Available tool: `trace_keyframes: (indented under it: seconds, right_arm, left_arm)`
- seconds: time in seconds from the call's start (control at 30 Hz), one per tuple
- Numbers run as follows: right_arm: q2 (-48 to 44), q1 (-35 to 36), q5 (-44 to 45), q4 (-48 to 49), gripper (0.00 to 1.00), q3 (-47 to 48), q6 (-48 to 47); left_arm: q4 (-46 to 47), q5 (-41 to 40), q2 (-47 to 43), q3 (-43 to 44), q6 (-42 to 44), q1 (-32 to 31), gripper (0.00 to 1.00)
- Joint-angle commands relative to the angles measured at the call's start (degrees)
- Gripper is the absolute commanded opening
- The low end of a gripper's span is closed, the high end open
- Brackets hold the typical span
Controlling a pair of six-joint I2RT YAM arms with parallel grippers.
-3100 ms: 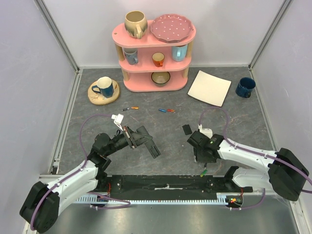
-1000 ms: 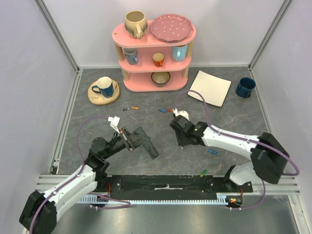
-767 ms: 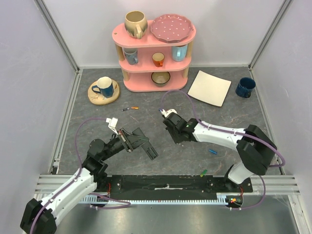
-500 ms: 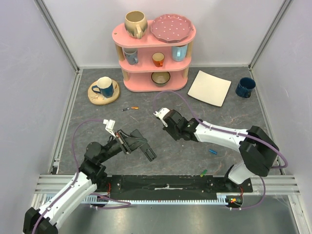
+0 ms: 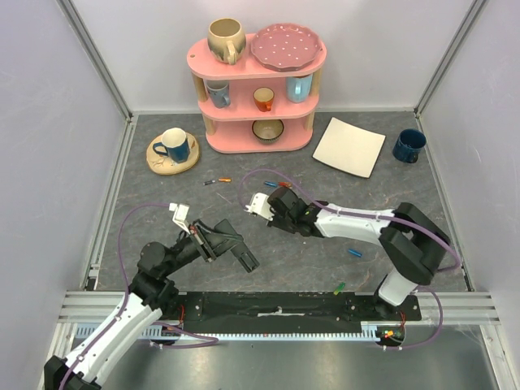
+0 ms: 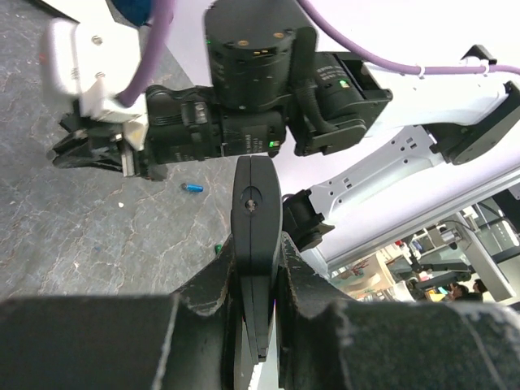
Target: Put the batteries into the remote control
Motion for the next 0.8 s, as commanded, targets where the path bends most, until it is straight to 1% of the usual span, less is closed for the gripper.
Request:
trace_keyframes:
  seconds: [0.0,0.17,0.37,0.4,0.5,0.57,0.77]
  right_arm:
    - [4.87,-0.59,0.09,1.98,0.00,4.22,-6.71]
    - [9.00,-1.73,-1.66,0.58,0.00,7.91,-7.50]
    - [11.20,-2.70,-4.39,-1.26,0.01,9.93,-6.36]
    - [11.38,-2.79,-4.83,-1.44,0.06,9.94,-6.10]
    - [11.55,-2.70,-5.01,-1.62,0.14,9.59,-5.74]
    - [11.56,-2.70,-4.92,-1.62,0.17,9.41,-5.66]
    - [11.38,-2.70,-4.92,-1.70,0.19,9.23,-5.48]
  left_arm:
    - [-2.05,2.15,-1.21,0.14,3.59,-0.33,0.02]
    - [-3.01,2.86,-2.97,0.31,3.76,-0.25,0.02]
    - [-5.30,2.16,-5.78,0.05,3.85,-0.25,0.02]
    - [-5.30,2.07,-5.96,-0.21,3.77,-0.25,0.02]
    - [-5.39,2.07,-5.96,-0.21,3.76,-0.25,0.02]
    - [-5.39,2.15,-5.78,-0.21,3.85,-0.25,0.02]
    - [-5.39,2.15,-5.69,-0.21,3.94,-0.25,0.02]
